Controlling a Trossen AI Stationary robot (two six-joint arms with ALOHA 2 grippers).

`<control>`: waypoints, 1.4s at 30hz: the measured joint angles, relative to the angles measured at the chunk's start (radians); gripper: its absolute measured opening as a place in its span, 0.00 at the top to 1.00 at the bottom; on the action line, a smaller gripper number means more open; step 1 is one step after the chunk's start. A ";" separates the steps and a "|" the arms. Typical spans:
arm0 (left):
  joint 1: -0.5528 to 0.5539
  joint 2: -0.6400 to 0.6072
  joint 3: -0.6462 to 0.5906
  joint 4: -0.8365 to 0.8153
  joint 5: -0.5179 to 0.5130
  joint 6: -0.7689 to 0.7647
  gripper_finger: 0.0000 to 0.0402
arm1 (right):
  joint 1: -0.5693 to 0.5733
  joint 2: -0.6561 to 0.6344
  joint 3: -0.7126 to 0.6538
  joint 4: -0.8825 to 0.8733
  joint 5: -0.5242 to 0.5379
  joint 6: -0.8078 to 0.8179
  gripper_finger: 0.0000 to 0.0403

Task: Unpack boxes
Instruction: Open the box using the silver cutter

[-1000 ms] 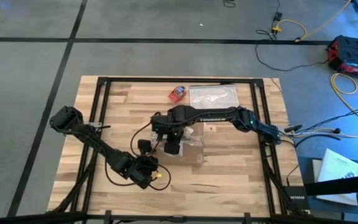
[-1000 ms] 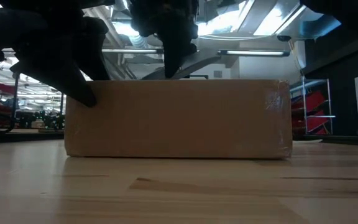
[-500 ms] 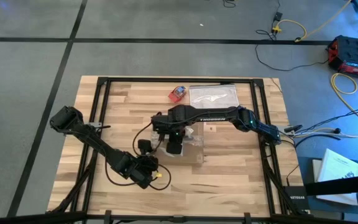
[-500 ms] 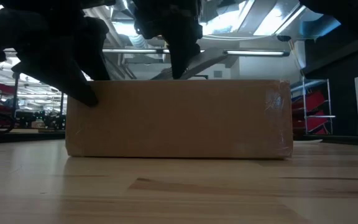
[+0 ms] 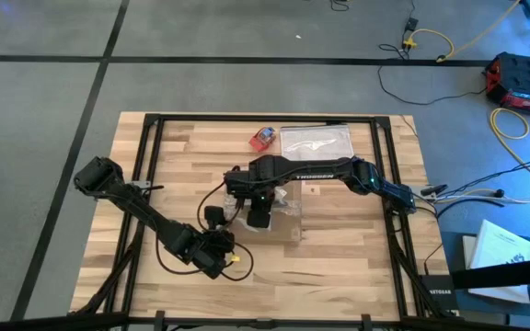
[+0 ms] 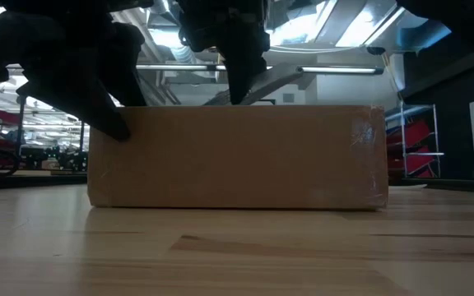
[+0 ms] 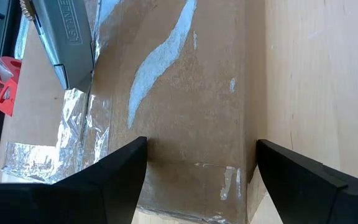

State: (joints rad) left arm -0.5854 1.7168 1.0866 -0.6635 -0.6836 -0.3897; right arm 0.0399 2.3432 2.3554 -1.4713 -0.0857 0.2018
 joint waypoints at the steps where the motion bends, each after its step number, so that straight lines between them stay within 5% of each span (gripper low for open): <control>1: 0.000 0.000 0.000 0.000 0.000 0.000 0.30 | 0.000 0.000 0.000 -0.001 0.000 0.000 0.84; 42: 0.000 0.000 0.000 -0.004 0.000 0.010 0.30 | 0.026 0.000 0.000 -0.101 0.064 -0.044 0.84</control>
State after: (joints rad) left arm -0.5850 1.7168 1.0870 -0.6679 -0.6834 -0.3801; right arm 0.0662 2.3432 2.3558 -1.5723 -0.0213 0.1574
